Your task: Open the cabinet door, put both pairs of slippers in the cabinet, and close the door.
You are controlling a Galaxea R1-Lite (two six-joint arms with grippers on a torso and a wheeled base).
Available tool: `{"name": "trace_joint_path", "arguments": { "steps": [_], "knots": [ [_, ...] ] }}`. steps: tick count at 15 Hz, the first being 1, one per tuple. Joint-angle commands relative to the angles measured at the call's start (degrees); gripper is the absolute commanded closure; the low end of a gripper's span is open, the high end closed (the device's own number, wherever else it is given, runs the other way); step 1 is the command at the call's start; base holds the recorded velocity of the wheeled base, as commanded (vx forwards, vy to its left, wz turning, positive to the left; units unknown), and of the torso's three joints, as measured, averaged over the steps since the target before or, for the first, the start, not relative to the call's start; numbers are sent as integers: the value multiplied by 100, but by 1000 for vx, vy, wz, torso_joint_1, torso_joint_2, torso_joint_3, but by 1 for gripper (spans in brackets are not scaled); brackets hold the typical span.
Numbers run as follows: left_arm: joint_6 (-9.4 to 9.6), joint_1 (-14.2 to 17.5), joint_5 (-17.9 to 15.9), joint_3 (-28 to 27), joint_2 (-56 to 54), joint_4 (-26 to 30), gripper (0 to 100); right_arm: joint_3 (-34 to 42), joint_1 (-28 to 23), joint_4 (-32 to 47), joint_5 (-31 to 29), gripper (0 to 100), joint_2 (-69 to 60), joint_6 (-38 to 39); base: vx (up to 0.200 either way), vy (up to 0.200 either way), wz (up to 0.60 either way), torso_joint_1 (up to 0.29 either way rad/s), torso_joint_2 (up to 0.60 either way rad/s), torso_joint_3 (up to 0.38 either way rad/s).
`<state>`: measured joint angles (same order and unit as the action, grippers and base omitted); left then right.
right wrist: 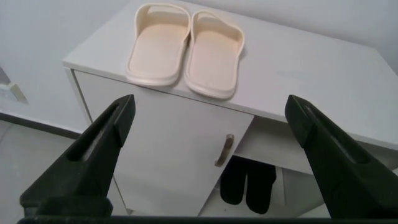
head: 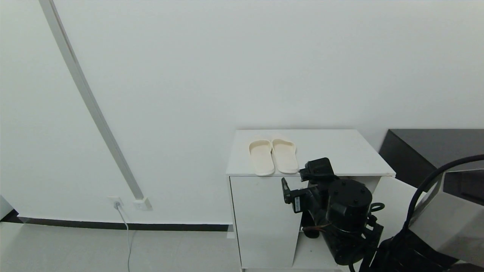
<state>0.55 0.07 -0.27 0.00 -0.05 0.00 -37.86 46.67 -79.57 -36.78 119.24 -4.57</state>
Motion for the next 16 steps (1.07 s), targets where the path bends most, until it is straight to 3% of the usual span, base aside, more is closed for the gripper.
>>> {"name": "trace_joint_path", "arguments": {
  "steps": [1, 4, 10, 12, 16],
  "knots": [
    [-2, 1, 0, 0, 5, 0, 100, -54, -17, -173, 39, 0, 311, -61, 0, 0, 0, 0, 0, 0],
    [-2, 1, -8, 0, 5, 0, 100, -652, -61, 319, 39, 0, 363, 35, 0, 0, 0, 0, 0, 0],
    [7, -7, -17, 0, 5, 0, 100, -2805, -35, 4054, 39, 0, -129, 1503, 0, 0, 0, 0, 0, 0],
    [7, 1, -17, 0, 5, 0, 100, -3095, 9, 5004, 48, 0, -322, 1969, 0, 0, 0, 0, 0, 0],
    [-11, -7, -17, 0, 5, 0, 100, -2832, 106, 5083, 39, 0, -296, 2092, 150, 0, 0, -3, -3, 1]
  ]
}}
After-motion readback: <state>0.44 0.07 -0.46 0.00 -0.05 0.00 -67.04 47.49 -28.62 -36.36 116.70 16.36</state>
